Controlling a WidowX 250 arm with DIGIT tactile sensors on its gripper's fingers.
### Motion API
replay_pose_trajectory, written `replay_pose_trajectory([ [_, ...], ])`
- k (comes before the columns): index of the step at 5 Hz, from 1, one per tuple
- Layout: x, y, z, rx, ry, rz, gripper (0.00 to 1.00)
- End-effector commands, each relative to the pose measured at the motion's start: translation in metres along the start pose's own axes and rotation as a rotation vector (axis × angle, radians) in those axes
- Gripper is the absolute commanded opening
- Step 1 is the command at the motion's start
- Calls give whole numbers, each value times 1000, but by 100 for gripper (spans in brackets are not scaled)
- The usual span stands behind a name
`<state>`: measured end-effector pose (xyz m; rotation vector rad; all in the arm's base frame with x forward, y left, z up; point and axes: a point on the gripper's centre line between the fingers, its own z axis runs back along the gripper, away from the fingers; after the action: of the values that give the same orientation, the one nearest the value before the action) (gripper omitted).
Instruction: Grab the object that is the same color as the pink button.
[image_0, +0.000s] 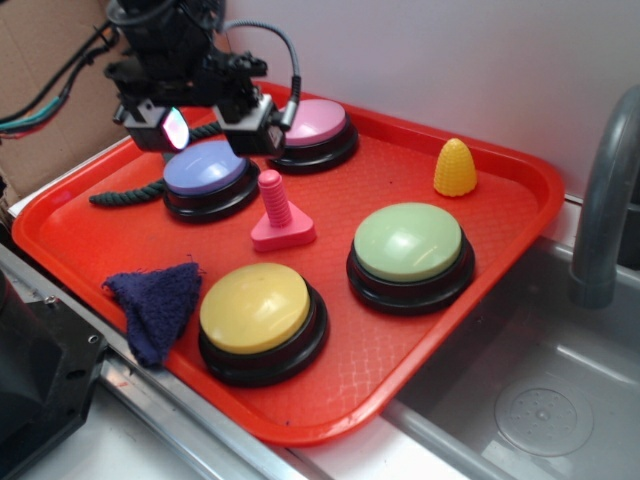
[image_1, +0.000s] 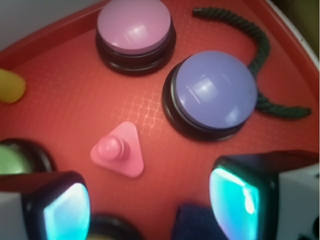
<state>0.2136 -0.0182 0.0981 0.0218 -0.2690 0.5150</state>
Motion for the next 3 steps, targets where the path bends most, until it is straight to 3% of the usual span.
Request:
replay_pose_trajectory([
  [1,13,-13,-38,1,0,-2,100],
  [2,12,-14,-53,26,12,-11,100],
  [3,10,-14,-58,30,9,-14,90],
])
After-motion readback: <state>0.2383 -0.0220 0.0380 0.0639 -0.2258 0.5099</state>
